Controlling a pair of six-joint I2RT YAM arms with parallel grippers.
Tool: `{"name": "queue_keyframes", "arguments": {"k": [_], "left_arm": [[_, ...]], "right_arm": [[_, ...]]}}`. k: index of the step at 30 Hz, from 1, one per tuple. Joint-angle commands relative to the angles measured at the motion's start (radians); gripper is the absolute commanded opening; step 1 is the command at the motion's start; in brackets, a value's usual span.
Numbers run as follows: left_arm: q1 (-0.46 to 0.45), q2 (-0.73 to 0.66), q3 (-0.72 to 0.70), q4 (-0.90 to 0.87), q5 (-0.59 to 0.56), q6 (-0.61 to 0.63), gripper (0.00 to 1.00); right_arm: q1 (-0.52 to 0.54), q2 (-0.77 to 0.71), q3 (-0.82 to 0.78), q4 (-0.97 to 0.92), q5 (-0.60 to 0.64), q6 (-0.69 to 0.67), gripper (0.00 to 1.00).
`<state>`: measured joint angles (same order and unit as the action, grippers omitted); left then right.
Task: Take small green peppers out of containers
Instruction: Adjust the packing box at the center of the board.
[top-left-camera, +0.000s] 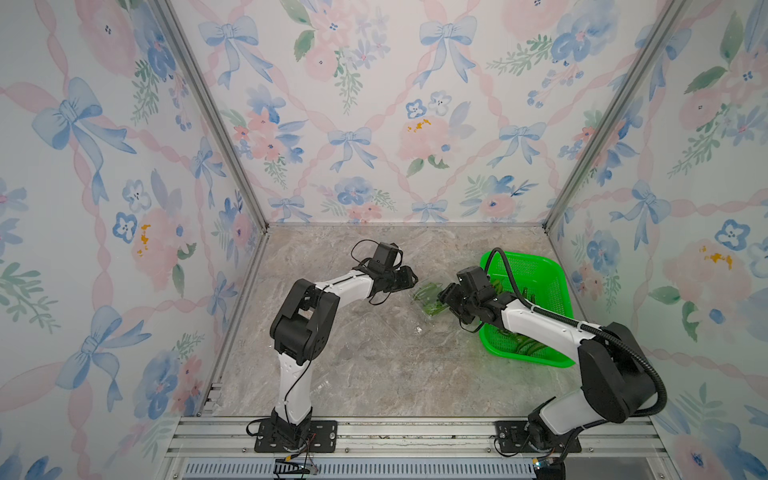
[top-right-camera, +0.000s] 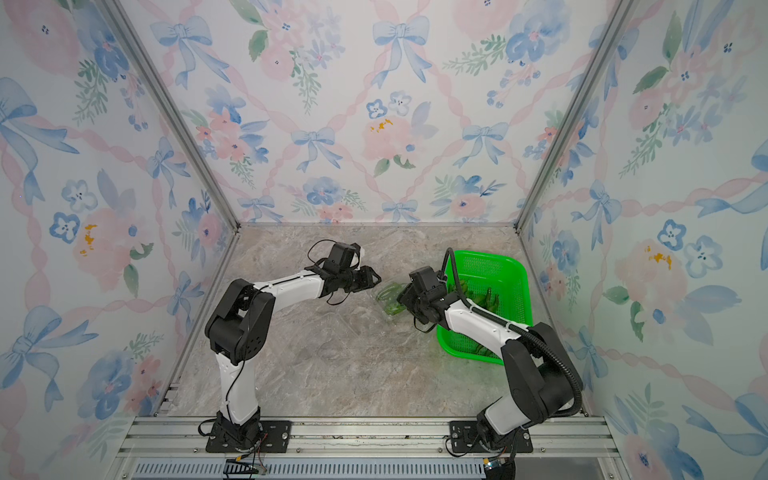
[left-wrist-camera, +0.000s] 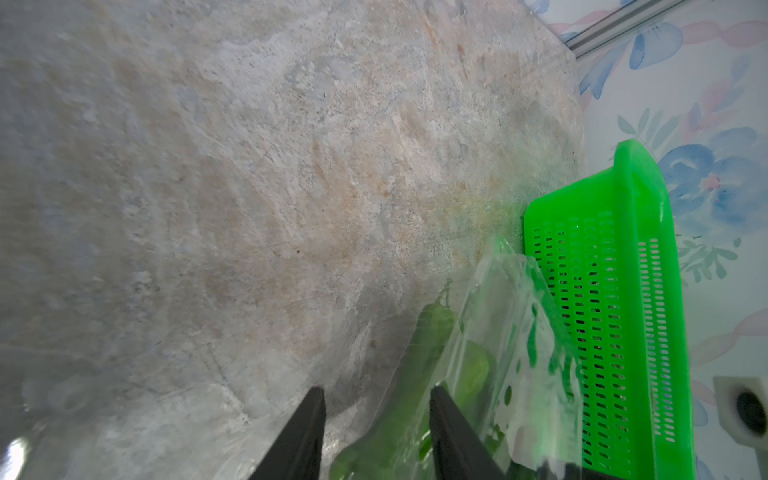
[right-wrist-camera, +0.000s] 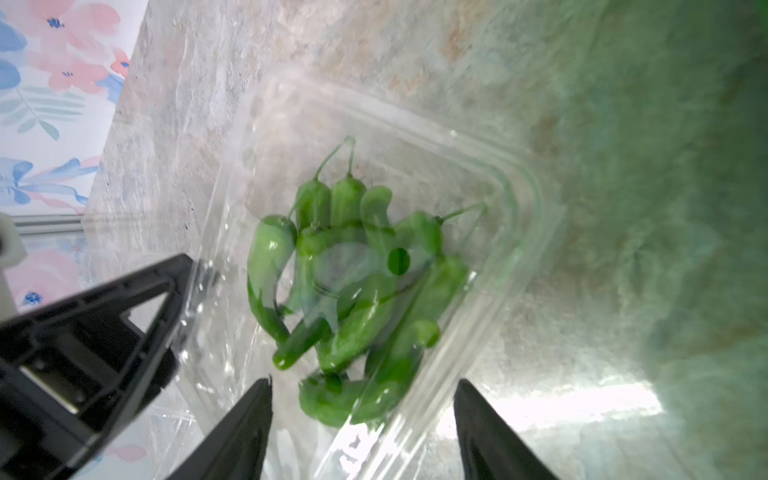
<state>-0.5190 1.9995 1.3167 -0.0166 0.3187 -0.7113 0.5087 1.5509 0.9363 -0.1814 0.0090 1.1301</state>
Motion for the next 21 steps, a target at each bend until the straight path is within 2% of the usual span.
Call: {"name": "queue_keyframes", "arguments": {"k": [1, 9, 21], "left_arm": [[-0.006, -0.039, -0.049, 0.021, 0.032, -0.004, 0.44], [-0.01, -0.119, -0.135, 0.06, 0.057, -0.019, 0.44], [-0.029, -0.134, -0.192, 0.098, 0.073, -0.04, 0.43]], "right_arm": [[-0.036, 0.043, 0.064, 0.016, -0.018, -0.013, 0.7], [-0.084, 0.204, 0.236, -0.008, -0.096, -0.091, 0.7], [-0.122, 0.389, 0.484, -0.154, -0.138, -0.26, 0.7]]}}
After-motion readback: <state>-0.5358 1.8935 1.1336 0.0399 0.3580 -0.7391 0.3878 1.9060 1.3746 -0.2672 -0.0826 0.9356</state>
